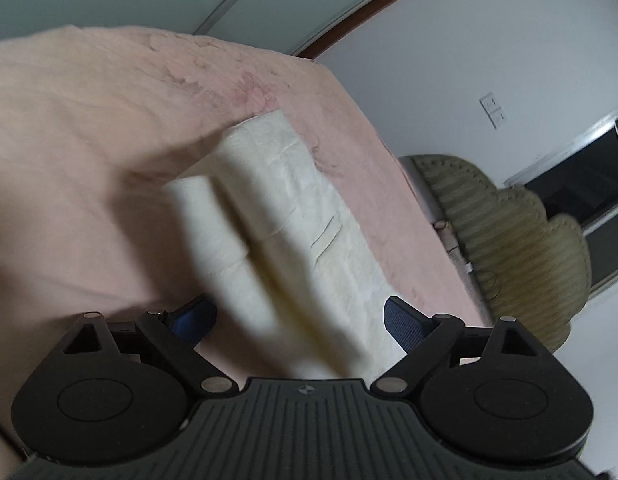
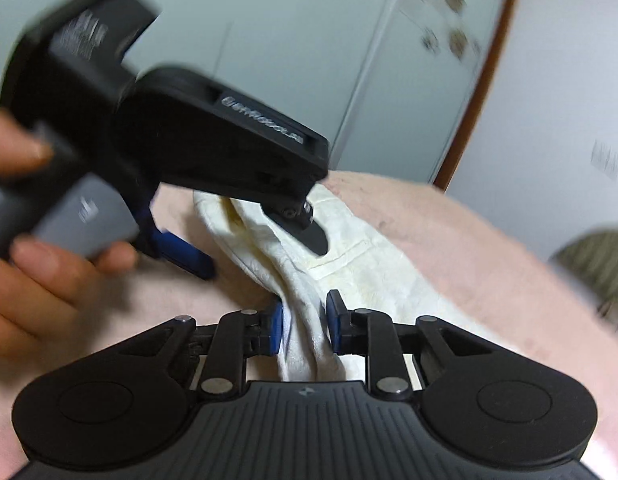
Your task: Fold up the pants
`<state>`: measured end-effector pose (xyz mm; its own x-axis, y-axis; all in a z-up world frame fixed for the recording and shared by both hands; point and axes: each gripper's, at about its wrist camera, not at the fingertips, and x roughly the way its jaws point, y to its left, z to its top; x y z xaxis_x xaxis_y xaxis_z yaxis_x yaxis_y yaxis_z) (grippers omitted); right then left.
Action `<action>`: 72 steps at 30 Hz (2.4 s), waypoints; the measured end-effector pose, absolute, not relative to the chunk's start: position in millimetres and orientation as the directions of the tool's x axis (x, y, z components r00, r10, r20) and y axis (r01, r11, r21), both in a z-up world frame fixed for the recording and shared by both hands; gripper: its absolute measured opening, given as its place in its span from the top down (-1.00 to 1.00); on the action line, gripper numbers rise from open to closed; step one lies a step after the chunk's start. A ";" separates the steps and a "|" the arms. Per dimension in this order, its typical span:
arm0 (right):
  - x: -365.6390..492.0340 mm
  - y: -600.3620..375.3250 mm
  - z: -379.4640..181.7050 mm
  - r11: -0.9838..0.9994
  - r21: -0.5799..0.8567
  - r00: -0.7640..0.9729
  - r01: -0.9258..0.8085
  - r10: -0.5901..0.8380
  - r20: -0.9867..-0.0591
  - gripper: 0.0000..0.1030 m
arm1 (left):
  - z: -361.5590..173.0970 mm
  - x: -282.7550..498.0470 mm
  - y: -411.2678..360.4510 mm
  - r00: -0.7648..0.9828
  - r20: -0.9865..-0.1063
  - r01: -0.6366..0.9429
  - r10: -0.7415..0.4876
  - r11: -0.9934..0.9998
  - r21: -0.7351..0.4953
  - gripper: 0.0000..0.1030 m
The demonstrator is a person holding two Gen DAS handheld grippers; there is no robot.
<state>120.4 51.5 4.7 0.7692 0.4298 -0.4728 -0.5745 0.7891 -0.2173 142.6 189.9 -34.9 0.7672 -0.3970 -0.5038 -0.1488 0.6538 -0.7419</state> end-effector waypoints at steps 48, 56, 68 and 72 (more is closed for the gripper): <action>86.4 -239.6 22.8 0.969 0.200 0.868 -0.145 0.221 -0.444 0.52 | 8.9 93.9 -177.1 0.673 -0.405 0.594 -0.619 0.779 -0.203 0.73; 51.4 -265.7 -1.3 0.979 0.178 0.765 -0.099 0.190 -0.616 0.51 | -33.1 90.6 -192.6 0.574 -0.554 0.689 -0.603 0.721 -0.071 0.44; 41.6 -300.8 46.6 0.952 0.302 0.873 0.044 0.110 -0.476 0.47 | -12.2 89.2 -122.7 0.571 -0.475 0.709 -0.669 0.694 -0.126 -0.44; 81.0 -265.8 26.8 0.973 0.227 0.798 -0.048 0.174 -0.577 0.14 | -30.6 111.0 -125.9 0.634 -0.585 0.637 -0.505 0.770 0.026 -0.41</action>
<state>81.0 -265.8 26.8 0.7983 0.1741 -0.5766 -0.0480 0.9727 0.2272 111.0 -125.8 -30.6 0.6345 -0.5055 -0.5847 0.6372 0.7703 0.0256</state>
